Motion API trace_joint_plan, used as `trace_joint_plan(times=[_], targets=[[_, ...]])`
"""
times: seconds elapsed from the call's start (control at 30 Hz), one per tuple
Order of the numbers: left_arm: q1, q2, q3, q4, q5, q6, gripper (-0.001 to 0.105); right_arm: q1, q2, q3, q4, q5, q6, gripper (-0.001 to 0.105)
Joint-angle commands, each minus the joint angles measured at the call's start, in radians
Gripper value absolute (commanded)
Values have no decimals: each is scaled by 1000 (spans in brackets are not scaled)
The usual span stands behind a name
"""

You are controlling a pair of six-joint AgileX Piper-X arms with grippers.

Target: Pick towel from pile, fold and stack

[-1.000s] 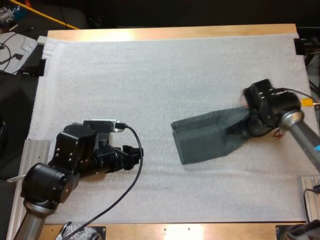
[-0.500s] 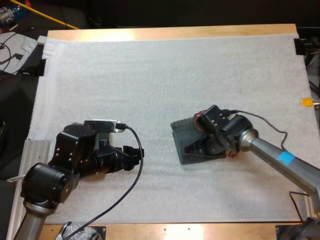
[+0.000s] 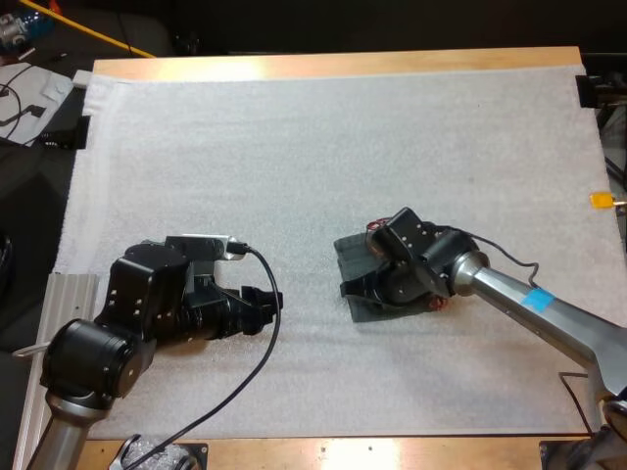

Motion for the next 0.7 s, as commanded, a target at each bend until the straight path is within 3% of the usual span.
trace_joint_plan(times=[0.0, 0.07, 0.13, 0.33, 0.43, 0.67], targets=[[-2, -2, -4, 4, 6, -10, 65, 2, -6, -9, -33, -63, 5, 55], [-2, -2, -3, 4, 8, -8, 65, 3, -11, -11, -54, -98, 0, 71], [-1, -2, -2, 4, 7, -8, 66, 4, -18, -14, -54, -112, -12, 76], [-2, -3, -2, 4, 10, -1, 66, 20, -33, -15, -49, -115, -11, 68], [-2, -3, -3, 1, 14, 1, 65, 35, -25, -10, -66, -173, 0, 68], [0, -5, -2, 0, 14, 3, 65, 102, -14, -15, -116, -153, 29, 68]])
